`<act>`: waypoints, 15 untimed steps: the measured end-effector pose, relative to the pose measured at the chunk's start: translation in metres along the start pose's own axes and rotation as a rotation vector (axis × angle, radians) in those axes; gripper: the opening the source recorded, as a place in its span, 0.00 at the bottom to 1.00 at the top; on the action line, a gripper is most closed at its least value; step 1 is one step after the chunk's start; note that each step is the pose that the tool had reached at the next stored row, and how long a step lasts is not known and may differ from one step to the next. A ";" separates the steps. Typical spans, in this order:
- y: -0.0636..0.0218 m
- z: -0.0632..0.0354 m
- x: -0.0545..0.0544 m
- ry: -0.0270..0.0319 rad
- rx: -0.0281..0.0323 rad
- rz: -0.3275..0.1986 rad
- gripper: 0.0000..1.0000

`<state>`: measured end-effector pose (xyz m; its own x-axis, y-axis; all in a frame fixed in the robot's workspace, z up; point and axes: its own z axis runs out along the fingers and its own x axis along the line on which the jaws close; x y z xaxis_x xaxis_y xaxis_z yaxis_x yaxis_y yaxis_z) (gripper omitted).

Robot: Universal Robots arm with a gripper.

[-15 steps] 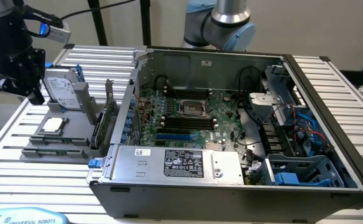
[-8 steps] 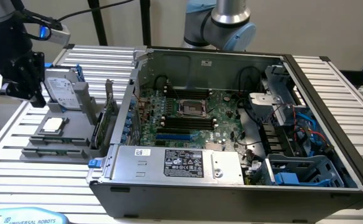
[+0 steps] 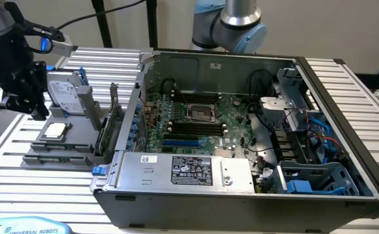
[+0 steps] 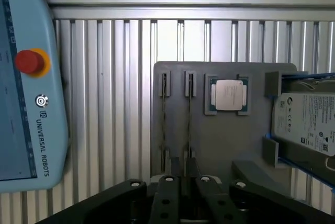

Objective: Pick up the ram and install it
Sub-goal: 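Pick up the ram and move it above insertion slot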

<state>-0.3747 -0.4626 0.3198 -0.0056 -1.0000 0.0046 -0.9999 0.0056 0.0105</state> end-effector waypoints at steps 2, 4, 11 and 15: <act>0.0007 0.0036 0.001 -0.0001 0.0000 0.000 0.30; 0.0013 0.0073 0.003 -0.0002 0.0001 0.000 0.30; 0.0038 0.0201 0.008 -0.0002 0.0000 0.000 0.36; 0.0051 0.0273 0.010 -0.0002 0.0001 0.000 0.36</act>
<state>-0.3801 -0.4730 0.2926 -0.0055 -1.0000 0.0044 -0.9999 0.0056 0.0104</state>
